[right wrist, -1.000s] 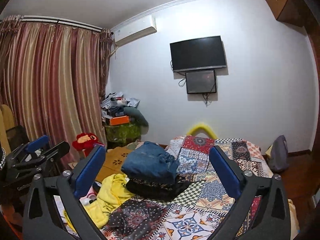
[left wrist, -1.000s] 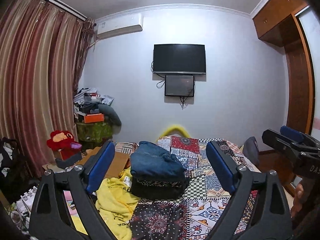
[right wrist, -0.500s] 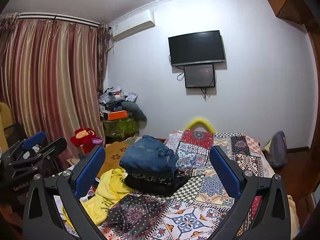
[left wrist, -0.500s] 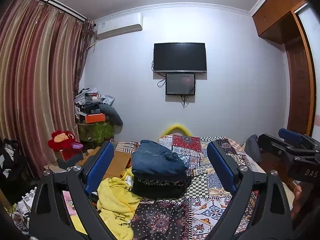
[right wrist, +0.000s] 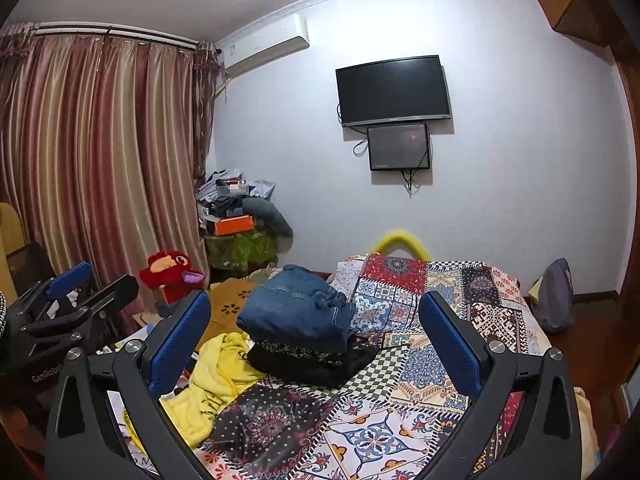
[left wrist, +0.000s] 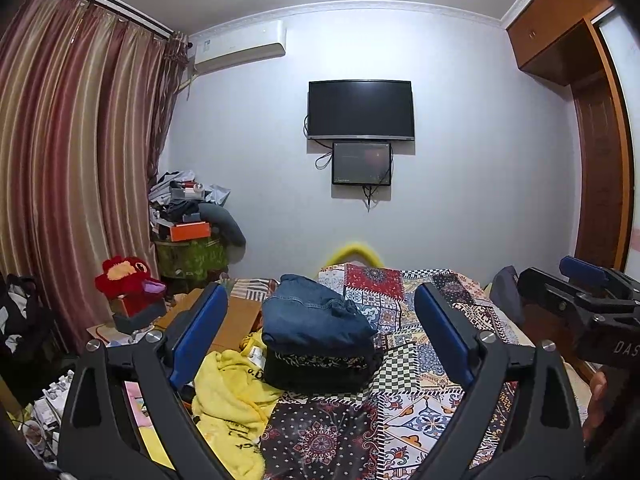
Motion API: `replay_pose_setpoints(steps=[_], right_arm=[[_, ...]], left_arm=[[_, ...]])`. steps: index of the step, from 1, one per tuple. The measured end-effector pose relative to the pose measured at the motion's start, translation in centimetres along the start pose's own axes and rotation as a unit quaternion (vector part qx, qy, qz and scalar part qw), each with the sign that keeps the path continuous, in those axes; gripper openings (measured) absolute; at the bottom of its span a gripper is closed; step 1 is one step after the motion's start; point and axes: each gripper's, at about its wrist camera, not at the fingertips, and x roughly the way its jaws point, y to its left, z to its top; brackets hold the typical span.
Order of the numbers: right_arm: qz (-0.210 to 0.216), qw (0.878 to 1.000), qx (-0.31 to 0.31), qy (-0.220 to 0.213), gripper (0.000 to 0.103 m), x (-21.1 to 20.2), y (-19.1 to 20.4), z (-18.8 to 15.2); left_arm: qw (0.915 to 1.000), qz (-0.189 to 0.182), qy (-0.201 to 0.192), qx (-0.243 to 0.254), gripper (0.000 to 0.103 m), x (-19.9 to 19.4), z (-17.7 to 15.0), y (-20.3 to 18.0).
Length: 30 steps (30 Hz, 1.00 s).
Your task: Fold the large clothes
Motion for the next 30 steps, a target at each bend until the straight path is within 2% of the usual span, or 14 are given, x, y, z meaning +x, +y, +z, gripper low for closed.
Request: replay_pose_setpoints(steps=[30], right_arm=[[-0.001, 1.000, 0.003, 0.002, 0.103, 0.06, -0.16, 0.06]], left_arm=[[1.0000, -0.004, 0.006, -0.005, 0.095, 0.72, -0.35, 0.02]])
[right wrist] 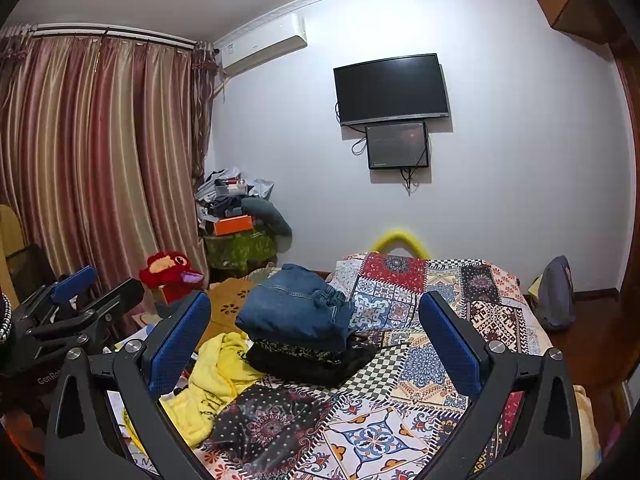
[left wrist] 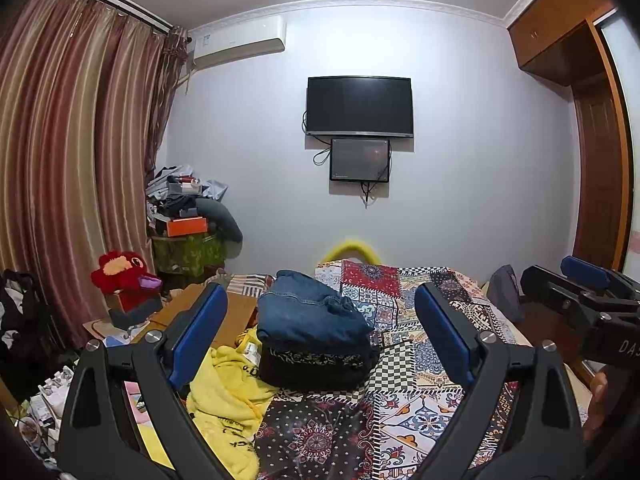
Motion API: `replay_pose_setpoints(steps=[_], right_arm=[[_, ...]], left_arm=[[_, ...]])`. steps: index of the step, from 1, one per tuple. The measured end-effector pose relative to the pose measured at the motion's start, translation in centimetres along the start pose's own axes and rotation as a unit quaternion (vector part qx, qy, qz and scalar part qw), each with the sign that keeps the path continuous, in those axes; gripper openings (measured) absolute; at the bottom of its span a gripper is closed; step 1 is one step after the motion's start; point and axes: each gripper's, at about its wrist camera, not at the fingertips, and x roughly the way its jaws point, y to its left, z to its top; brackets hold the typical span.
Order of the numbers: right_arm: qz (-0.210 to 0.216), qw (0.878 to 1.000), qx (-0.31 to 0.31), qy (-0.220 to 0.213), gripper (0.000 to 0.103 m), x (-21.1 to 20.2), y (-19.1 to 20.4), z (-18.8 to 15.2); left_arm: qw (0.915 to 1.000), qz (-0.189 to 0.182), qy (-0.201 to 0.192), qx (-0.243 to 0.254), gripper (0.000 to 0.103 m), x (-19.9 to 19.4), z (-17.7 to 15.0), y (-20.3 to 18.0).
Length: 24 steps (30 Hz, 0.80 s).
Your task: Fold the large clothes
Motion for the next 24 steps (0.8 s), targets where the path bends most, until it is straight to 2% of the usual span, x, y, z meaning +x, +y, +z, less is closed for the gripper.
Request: replay_pose_setpoints(steps=[24], right_arm=[[-0.009, 1.000, 0.009, 0.001, 0.103, 0.3, 0.0, -0.1]], left_arm=[[0.9996, -0.020, 0.020, -0.009, 0.095, 1.1, -0.5, -0.1]])
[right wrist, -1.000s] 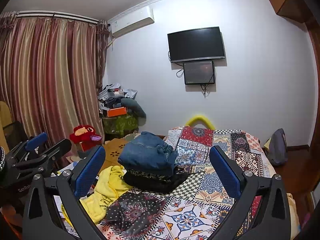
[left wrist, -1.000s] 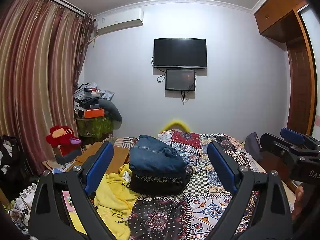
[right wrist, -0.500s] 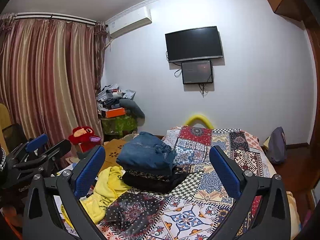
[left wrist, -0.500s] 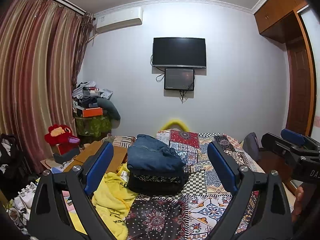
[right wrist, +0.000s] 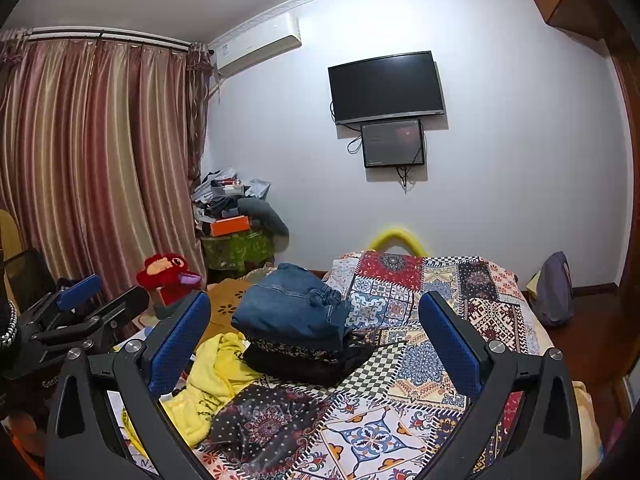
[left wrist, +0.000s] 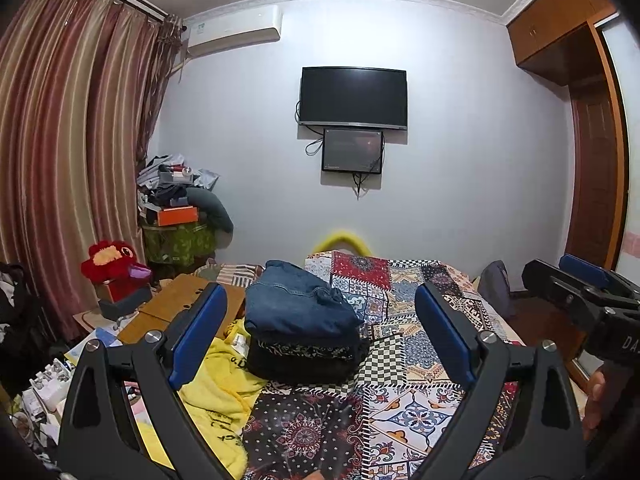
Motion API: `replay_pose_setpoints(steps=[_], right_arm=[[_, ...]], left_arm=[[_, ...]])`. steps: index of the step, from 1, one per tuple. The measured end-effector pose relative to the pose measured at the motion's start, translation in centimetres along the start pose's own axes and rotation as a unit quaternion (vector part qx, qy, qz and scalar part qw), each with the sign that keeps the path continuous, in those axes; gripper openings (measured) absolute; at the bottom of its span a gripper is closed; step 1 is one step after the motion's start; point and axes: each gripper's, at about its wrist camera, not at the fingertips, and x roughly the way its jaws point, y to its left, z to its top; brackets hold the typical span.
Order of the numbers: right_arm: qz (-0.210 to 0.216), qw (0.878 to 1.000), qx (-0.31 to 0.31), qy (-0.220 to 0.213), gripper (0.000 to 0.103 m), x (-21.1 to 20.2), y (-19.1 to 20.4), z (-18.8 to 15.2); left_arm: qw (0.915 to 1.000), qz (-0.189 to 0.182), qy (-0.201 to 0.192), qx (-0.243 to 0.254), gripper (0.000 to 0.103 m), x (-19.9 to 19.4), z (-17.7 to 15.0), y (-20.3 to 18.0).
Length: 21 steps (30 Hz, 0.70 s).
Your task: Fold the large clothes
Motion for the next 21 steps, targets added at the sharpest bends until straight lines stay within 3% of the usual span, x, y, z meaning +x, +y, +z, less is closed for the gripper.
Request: replay_pose_setpoints(steps=[21], right_arm=[[-0.005, 1.000, 0.005, 0.003, 0.103, 0.38, 0.16, 0.04]], left_arm=[[1.0000, -0.008, 0.003, 0.004, 0.095, -0.41, -0.11, -0.24]])
